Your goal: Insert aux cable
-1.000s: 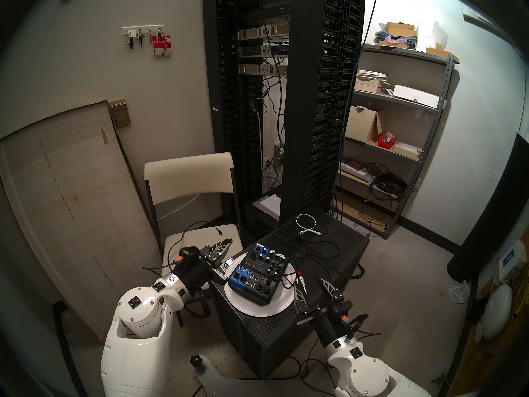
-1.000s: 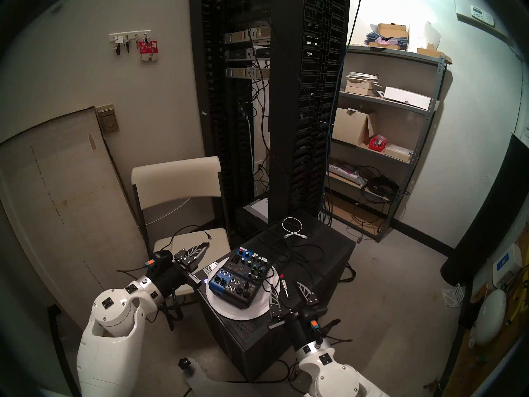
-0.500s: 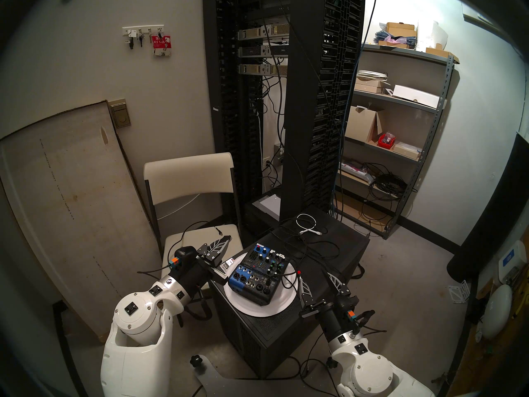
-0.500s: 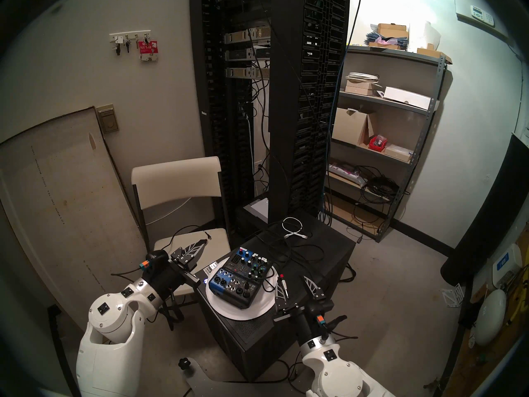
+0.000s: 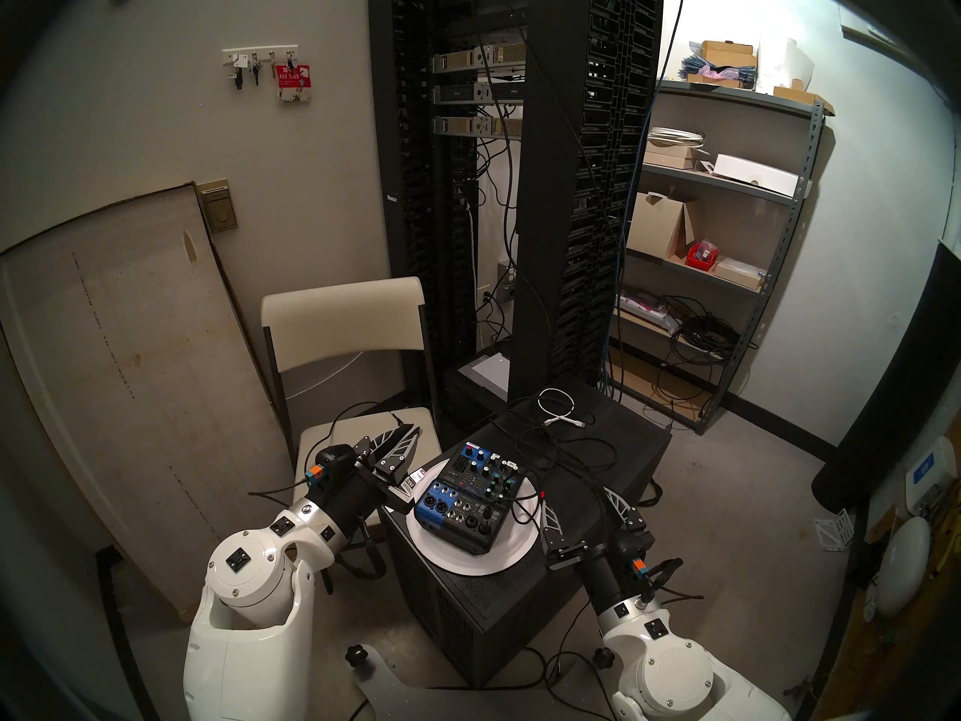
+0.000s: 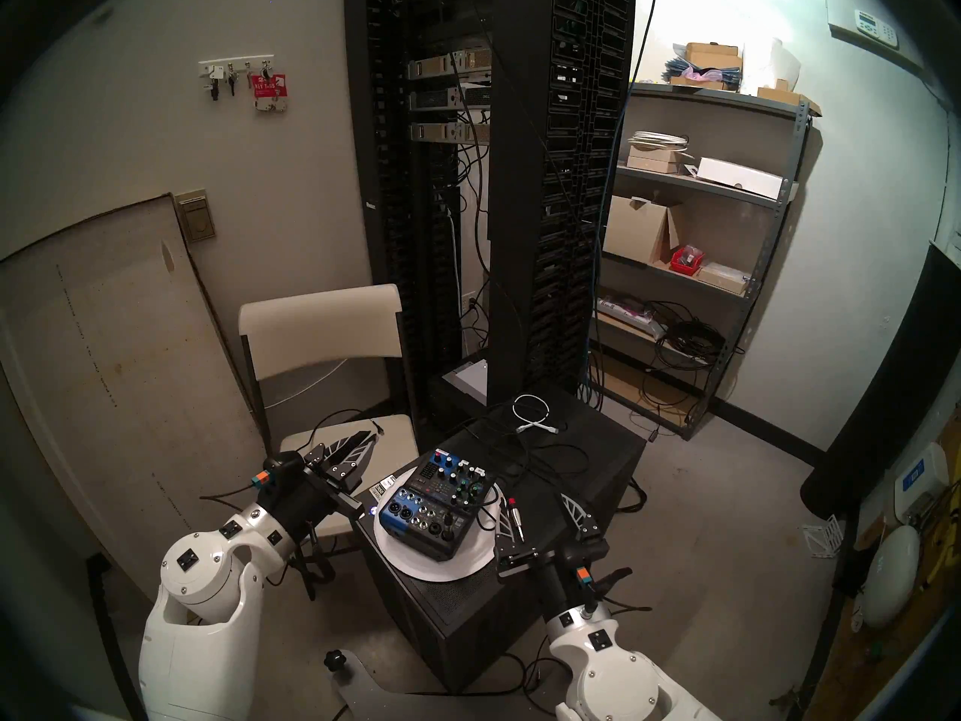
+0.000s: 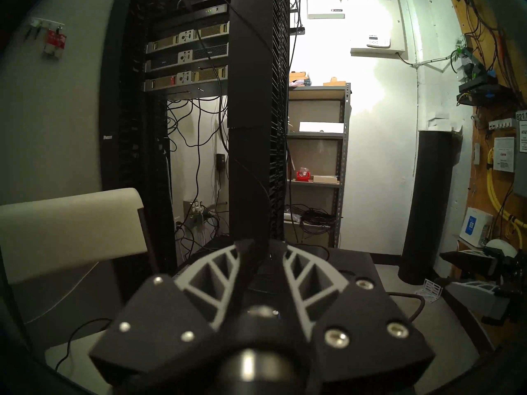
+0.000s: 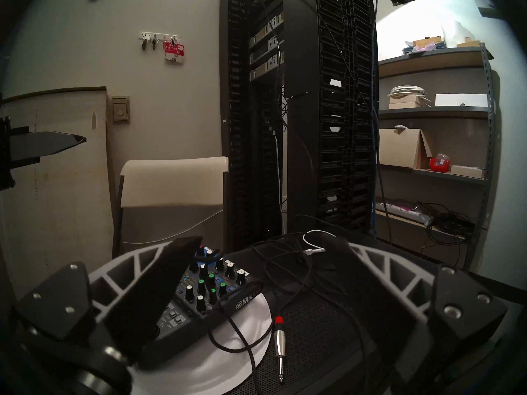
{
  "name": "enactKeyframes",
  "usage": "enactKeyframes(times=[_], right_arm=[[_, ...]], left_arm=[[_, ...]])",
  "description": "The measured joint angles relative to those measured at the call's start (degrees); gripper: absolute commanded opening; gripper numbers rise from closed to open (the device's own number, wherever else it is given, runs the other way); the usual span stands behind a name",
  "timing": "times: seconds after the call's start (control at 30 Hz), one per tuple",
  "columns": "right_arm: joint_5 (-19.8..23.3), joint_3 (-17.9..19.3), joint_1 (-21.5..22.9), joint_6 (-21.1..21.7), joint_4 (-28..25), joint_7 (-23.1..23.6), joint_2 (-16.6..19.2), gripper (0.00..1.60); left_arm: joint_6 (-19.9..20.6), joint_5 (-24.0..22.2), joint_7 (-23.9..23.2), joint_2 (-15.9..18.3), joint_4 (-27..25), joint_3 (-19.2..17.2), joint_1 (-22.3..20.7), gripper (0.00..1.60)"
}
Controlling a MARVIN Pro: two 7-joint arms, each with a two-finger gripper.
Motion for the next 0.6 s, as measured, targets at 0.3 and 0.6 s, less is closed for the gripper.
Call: enactKeyframes(times=[0.3,0.6], right_arm=[[-0.1,0.0,0.1,0.0,0.0,0.1,-0.1,1.6],[0.0,0.0,0.1,0.0,0.0,0.5,-0.2,1.6]], left_arm=[[0.1,0.0,-0.5,0.0,0.0,0.0,-0.1,0.73],[0.1,0.0,-0.9,-0.1,0.0,0.0,-0.2,0.73]])
